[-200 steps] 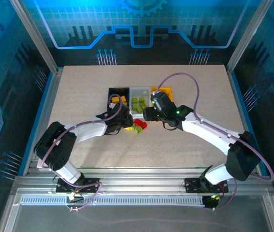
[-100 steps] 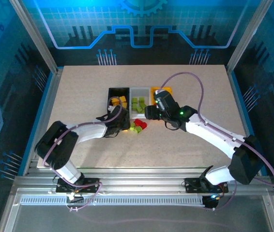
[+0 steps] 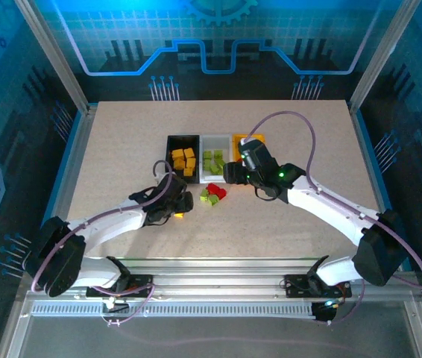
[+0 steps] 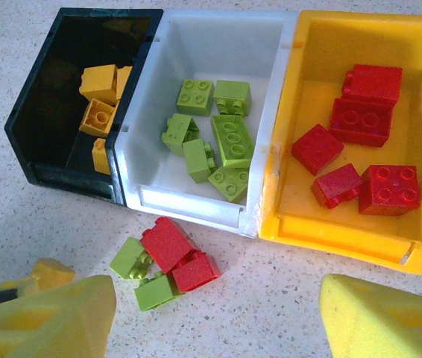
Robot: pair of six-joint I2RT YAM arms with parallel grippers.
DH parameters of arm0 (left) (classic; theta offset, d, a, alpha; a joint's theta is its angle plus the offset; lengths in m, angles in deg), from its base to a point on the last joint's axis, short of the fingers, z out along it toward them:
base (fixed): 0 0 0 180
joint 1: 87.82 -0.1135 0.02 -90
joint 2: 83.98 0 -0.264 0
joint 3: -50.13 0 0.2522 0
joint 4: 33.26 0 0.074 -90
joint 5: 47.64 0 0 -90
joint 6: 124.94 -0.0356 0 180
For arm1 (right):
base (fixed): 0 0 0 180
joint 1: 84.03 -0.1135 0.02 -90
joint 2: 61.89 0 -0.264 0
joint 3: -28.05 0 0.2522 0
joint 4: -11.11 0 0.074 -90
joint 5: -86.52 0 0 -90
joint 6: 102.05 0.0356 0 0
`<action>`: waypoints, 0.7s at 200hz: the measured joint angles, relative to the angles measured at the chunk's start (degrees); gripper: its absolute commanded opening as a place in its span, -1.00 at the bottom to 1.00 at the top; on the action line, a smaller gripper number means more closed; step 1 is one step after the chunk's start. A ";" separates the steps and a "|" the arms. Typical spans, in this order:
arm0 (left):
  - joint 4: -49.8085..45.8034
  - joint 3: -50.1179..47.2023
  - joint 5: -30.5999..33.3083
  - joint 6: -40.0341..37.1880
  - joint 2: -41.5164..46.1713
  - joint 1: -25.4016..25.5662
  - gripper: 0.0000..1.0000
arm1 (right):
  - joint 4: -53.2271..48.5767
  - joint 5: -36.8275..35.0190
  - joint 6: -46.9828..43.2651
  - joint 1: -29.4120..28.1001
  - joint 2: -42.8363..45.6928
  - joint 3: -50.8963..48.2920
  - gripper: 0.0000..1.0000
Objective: Sort the legos into containers by color
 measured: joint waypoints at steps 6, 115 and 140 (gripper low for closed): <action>-0.09 0.70 0.28 -0.31 -0.79 0.00 0.52 | 0.02 0.00 0.00 0.02 0.00 0.00 0.46; -1.33 2.16 3.19 -2.62 -12.33 -0.09 -0.39 | 0.04 0.17 0.42 0.37 0.72 0.00 0.48; -2.08 2.16 2.14 -2.34 -8.70 -0.09 -0.38 | 0.09 0.20 0.44 0.79 0.74 -0.09 0.48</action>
